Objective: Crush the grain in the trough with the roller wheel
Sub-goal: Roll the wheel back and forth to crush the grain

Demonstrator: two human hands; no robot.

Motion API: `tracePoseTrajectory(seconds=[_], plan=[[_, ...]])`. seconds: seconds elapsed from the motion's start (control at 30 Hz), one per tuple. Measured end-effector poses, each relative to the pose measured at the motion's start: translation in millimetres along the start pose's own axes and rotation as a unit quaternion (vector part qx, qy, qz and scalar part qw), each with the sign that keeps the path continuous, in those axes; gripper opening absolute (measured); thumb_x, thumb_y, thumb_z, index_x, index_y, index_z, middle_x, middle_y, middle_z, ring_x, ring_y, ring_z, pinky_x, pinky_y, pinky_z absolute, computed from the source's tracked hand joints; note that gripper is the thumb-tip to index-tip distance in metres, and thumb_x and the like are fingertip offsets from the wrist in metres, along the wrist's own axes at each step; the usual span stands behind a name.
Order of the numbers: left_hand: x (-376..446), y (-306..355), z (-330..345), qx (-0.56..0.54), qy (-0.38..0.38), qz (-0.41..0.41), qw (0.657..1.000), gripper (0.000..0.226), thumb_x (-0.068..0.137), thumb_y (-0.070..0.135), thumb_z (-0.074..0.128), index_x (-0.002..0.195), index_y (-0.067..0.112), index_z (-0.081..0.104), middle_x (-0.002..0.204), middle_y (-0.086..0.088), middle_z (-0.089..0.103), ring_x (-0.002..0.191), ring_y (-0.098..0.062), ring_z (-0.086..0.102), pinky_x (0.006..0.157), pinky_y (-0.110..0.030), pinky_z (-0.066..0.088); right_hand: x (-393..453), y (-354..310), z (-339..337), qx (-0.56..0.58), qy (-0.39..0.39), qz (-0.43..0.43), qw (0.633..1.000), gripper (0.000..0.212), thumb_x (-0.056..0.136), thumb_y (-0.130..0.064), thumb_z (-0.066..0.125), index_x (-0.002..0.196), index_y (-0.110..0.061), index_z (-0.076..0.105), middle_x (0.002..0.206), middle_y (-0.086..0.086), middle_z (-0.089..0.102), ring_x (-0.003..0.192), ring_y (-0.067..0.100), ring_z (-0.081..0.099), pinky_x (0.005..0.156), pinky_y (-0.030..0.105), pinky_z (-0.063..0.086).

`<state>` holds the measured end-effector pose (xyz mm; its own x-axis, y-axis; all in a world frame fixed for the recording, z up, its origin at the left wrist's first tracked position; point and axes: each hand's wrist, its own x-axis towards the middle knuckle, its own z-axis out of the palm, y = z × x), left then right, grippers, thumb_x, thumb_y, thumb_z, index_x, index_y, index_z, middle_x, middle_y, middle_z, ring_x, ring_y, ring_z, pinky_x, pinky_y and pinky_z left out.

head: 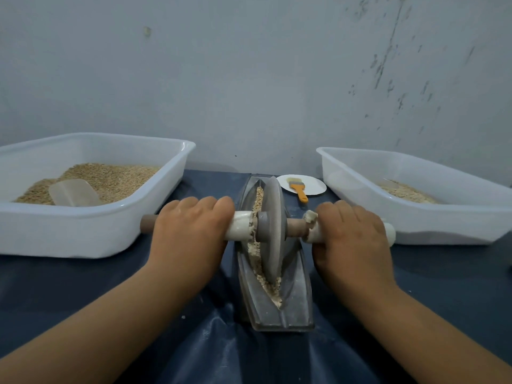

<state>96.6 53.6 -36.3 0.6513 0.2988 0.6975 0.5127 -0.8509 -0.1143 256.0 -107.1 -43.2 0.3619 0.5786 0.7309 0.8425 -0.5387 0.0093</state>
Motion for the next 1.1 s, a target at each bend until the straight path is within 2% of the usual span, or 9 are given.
tracePoseTrajectory(seconds=[0.1,0.2,0.27,0.43,0.57,0.77,0.9,1.03,1.1], plan=[[0.6,-2.5,-0.3,0.017,-0.009,-0.006,1.000,0.038,0.060,0.005,0.077,0.068,0.018,0.042,0.054,0.000,0.044,0.047,-0.023,0.040,0.049,-0.029,0.027,-0.5,2.6,0.1,-0.015,0.030,-0.016,0.999,0.032,0.060,-0.010,0.073,0.083,-0.017,0.051,0.075,0.001,0.046,0.067,0.023,0.037,0.063,0.034,0.024],[13.6,0.6,5.8,0.044,-0.030,-0.025,0.998,0.028,0.076,0.012,0.065,0.075,0.020,0.038,0.063,0.002,0.046,0.059,-0.022,0.045,0.056,-0.031,0.029,14.8,-3.9,2.0,-0.039,-0.043,0.005,0.998,0.026,0.069,-0.015,0.068,0.088,-0.018,0.051,0.082,0.001,0.050,0.073,0.023,0.038,0.068,0.034,0.023],[13.4,1.6,3.6,0.039,-0.028,-0.021,0.999,0.032,0.074,0.011,0.066,0.074,0.020,0.036,0.063,0.002,0.045,0.057,-0.022,0.042,0.056,-0.031,0.028,12.7,-2.9,2.9,-0.027,-0.055,0.013,0.998,0.026,0.070,-0.015,0.068,0.090,-0.018,0.051,0.085,0.001,0.050,0.076,0.025,0.043,0.068,0.035,0.025],[1.9,-0.3,-1.7,0.028,0.005,0.007,1.000,0.041,0.061,0.004,0.075,0.068,0.019,0.037,0.054,0.000,0.042,0.048,-0.023,0.037,0.051,-0.030,0.024,-8.3,5.5,1.5,0.014,0.016,-0.013,1.000,0.042,0.054,-0.010,0.075,0.090,-0.017,0.054,0.081,0.000,0.048,0.072,0.025,0.043,0.066,0.036,0.031],[15.7,1.6,6.0,0.051,-0.017,-0.022,0.998,0.030,0.078,0.014,0.065,0.074,0.020,0.035,0.064,0.003,0.042,0.059,-0.022,0.041,0.058,-0.032,0.027,11.3,-1.4,5.5,-0.022,-0.058,0.011,0.998,0.033,0.066,-0.015,0.069,0.096,-0.016,0.055,0.088,0.002,0.050,0.080,0.026,0.045,0.071,0.037,0.030],[1.3,-3.1,3.4,0.020,-0.004,-0.004,1.000,0.037,0.060,0.007,0.077,0.066,0.017,0.043,0.053,-0.001,0.044,0.046,-0.024,0.041,0.048,-0.028,0.026,-2.6,3.4,2.8,-0.024,0.016,-0.030,0.999,0.040,0.054,-0.014,0.070,0.090,-0.016,0.052,0.082,0.002,0.047,0.074,0.027,0.042,0.068,0.039,0.030],[13.3,-0.2,7.2,0.040,-0.024,-0.025,0.999,0.030,0.075,0.013,0.068,0.073,0.019,0.039,0.062,0.000,0.048,0.057,-0.025,0.047,0.055,-0.031,0.028,12.7,-3.7,3.6,-0.042,-0.061,0.000,0.997,0.035,0.065,-0.020,0.070,0.094,-0.018,0.050,0.090,0.002,0.047,0.083,0.027,0.044,0.074,0.038,0.029],[-0.6,-1.6,2.5,0.021,0.003,0.002,1.000,0.039,0.059,0.007,0.076,0.068,0.019,0.040,0.053,0.001,0.042,0.046,-0.023,0.040,0.049,-0.028,0.023,-5.7,2.8,1.1,-0.020,0.000,-0.019,1.000,0.047,0.052,-0.013,0.076,0.093,-0.016,0.054,0.085,0.003,0.049,0.076,0.027,0.044,0.070,0.039,0.031],[3.8,-2.1,2.1,0.030,-0.003,0.001,1.000,0.036,0.063,0.011,0.075,0.069,0.019,0.041,0.055,0.002,0.043,0.048,-0.022,0.040,0.050,-0.028,0.023,-1.6,5.8,1.9,-0.024,0.001,-0.030,0.999,0.046,0.052,-0.011,0.076,0.092,-0.015,0.054,0.085,0.004,0.049,0.075,0.026,0.043,0.069,0.038,0.031]])
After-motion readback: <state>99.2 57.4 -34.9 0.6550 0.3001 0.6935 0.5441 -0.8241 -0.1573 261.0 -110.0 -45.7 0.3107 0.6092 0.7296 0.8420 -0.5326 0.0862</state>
